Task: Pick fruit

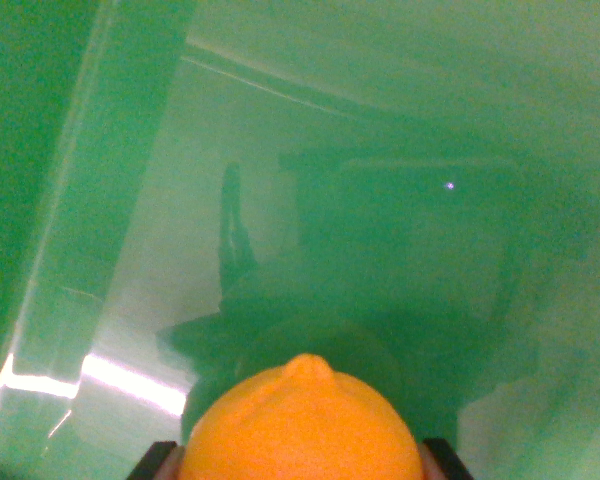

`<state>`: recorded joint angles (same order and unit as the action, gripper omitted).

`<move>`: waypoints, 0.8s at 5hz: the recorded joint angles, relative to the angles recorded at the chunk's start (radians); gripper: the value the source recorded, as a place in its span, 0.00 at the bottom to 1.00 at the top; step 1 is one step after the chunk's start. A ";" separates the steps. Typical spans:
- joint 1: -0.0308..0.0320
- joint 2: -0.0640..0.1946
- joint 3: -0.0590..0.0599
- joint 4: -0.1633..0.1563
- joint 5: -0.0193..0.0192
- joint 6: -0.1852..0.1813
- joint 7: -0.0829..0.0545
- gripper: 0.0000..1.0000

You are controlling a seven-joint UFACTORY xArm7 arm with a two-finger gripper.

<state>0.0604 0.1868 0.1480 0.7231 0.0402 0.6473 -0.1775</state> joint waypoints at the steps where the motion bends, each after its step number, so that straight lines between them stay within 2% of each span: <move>1: -0.0002 -0.003 0.000 0.005 0.0003 0.008 0.000 1.00; 4: -0.0004 -0.009 0.000 0.013 0.0008 0.022 0.000 1.00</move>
<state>0.0600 0.1777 0.1478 0.7359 0.0411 0.6692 -0.1776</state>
